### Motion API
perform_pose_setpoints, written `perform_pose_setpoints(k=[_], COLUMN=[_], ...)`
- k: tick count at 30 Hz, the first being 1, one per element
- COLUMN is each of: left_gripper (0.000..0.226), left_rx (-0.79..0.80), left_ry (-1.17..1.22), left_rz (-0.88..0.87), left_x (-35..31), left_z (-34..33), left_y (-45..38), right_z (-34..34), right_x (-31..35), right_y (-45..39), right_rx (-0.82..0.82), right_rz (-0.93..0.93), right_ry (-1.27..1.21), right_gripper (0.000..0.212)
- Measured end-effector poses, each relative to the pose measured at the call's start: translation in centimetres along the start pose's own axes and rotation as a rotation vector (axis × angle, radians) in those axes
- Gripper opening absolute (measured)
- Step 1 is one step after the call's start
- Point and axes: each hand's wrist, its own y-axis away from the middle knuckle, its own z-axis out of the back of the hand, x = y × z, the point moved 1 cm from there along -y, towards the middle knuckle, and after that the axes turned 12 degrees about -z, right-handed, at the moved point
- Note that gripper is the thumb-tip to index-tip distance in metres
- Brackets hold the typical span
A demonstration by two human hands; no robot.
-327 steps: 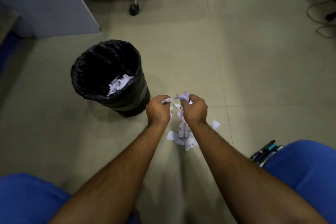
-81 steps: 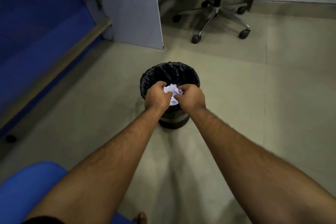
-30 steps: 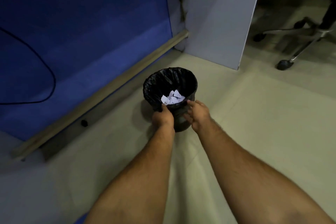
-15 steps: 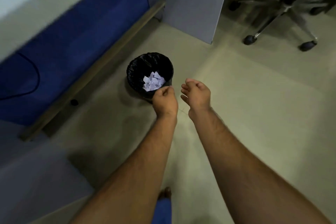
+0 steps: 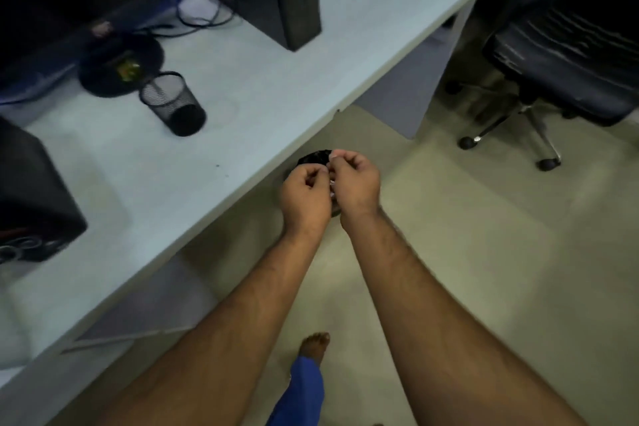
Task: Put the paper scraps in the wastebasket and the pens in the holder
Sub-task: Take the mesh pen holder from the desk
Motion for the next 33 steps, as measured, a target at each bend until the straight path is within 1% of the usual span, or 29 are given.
perform_pose_setpoints(k=[3,6,9,11,13,14,17,19,20,22,26,30,33], left_gripper=[0.011,0.007,0.004,0.008,0.020,0.028,0.047,0.049,0.050,0.051,0.052,0.054,0.054], left_rx=[-0.073,-0.178,-0.292,-0.328,-0.309,-0.273,-0.109,-0.067,-0.069,-0.068,-0.023,-0.011,0.007], left_ry=[-0.047,-0.088,-0.146,-0.211,-0.331,-0.447,-0.856,-0.995,-1.043,-1.114,-1.199,-1.217,-1.221], left_rz=[-0.025,0.030,0.060,0.088,0.094,0.056,-0.138,-0.203,-0.228,-0.266,-0.263,-0.211,-0.204], left_x=[-1.9,-1.1,0.3,1.0,2.1,3.0,6.6,9.0,9.7,10.5,11.0,11.0,11.1], left_z=[5.3,10.9,16.5,19.0,20.9,21.7,23.7,24.4,24.4,24.0,23.8,24.1,24.2], left_y=[-2.1,-4.8,-8.3,-10.2,-12.2,-13.3,-15.9,-17.0,-17.2,-17.3,-17.4,-17.8,-17.9], right_z=[-4.1,-7.5,-11.5,-14.4,-17.7,-19.2,-22.9,-25.0,-26.0,-27.7,-30.4,-32.0,-31.6], right_x=[1.4,2.2,2.9,3.1,3.2,3.1,2.7,2.8,2.9,3.1,2.8,1.8,1.9], right_y=[2.4,3.7,4.5,4.3,3.7,3.1,1.3,0.1,-0.4,-1.7,-2.4,-2.9,-2.6], right_rx=[0.070,0.135,0.171,0.211,0.237,0.240,0.271,0.281,0.279,0.276,0.326,0.290,0.256], right_rz=[-0.016,-0.036,-0.025,0.003,0.037,0.054,0.113,0.172,0.210,0.264,0.292,0.331,0.367], right_ry=[0.003,-0.043,0.106,0.197,0.279,0.322,0.518,0.627,0.661,0.704,0.681,0.625,0.584], right_gripper=[0.008,0.011,0.018,0.024,0.032,0.040,0.075,0.096,0.102,0.108,0.110,0.089,0.083])
